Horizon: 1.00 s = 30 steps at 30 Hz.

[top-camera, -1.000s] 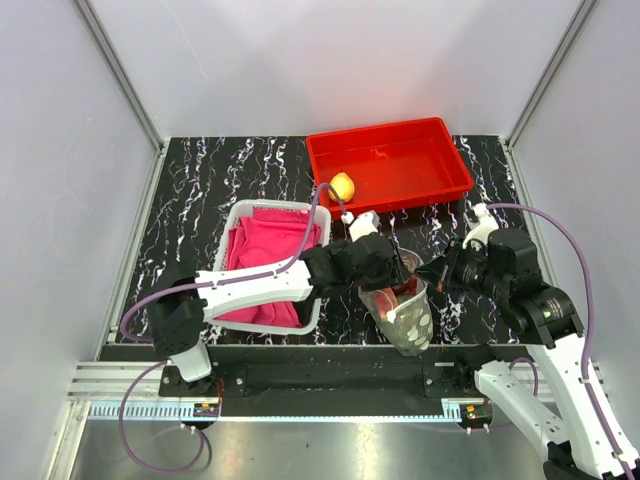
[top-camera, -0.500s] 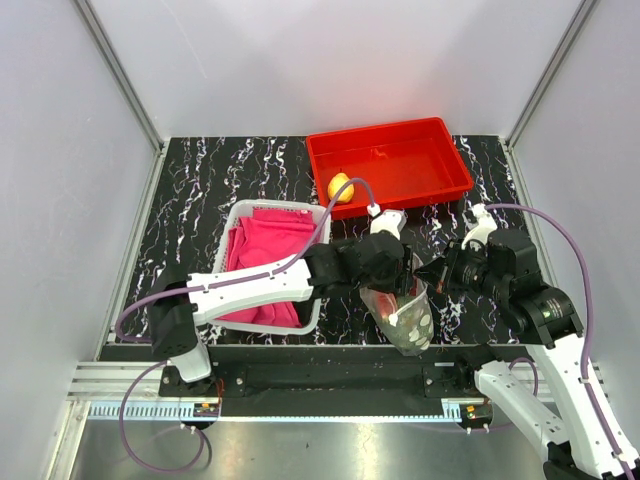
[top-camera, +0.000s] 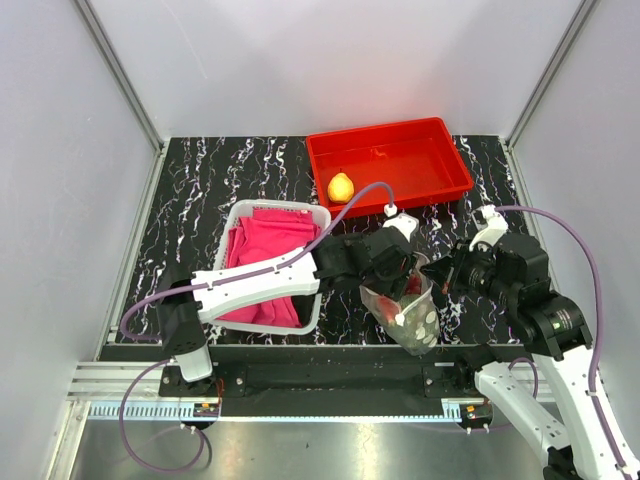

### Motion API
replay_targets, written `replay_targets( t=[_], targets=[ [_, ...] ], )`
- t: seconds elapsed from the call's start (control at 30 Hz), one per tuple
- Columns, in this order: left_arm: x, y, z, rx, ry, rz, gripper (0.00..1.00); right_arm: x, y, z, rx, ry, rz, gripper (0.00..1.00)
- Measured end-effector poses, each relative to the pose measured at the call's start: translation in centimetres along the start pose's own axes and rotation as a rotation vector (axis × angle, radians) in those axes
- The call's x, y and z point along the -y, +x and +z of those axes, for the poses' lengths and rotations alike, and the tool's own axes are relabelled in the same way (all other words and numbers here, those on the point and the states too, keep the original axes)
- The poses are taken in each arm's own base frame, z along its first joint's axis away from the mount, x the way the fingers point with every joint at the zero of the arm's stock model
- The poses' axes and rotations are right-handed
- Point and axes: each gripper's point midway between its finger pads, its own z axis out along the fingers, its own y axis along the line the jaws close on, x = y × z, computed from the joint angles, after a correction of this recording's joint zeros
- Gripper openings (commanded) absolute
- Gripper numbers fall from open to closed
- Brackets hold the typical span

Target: Open the zip-top bag and remove the fake food

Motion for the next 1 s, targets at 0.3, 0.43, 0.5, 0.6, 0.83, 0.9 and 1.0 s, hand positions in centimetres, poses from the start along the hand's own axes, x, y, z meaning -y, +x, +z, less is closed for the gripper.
replay_targets(
  t=[0.3,0.43,0.5,0.6,0.83,0.9,1.0],
  targets=[
    [-1.2,1.2,-0.8,-0.069,-0.047,0.050,0.64,-0.1,-0.1,-0.1,0.006,-0.003,-0.004,0.00],
    [-1.6,2.1,-0.7,-0.093,-0.062,0.043,0.64,0.2,0.3,0.2,-0.005,0.002,-0.001,0.00],
    [-1.8,2.6,-0.5,-0.106,-0.070,0.035,0.63,0.4,0.5,0.3,-0.011,0.005,0.001,0.00],
    [-1.9,3.4,0.0,-0.117,-0.070,0.011,0.51,0.4,0.6,0.4,-0.015,0.003,0.002,0.00],
    [-1.4,4.1,0.9,-0.119,-0.059,-0.102,0.42,0.4,0.7,0.6,-0.016,-0.002,0.003,0.00],
    [-1.1,4.0,1.1,-0.113,-0.057,-0.136,0.46,0.4,0.7,0.7,-0.017,-0.001,0.003,0.00],
    [-1.0,4.1,1.4,-0.115,-0.062,-0.167,0.52,0.4,0.7,0.7,-0.017,-0.001,0.003,0.00]
  ],
)
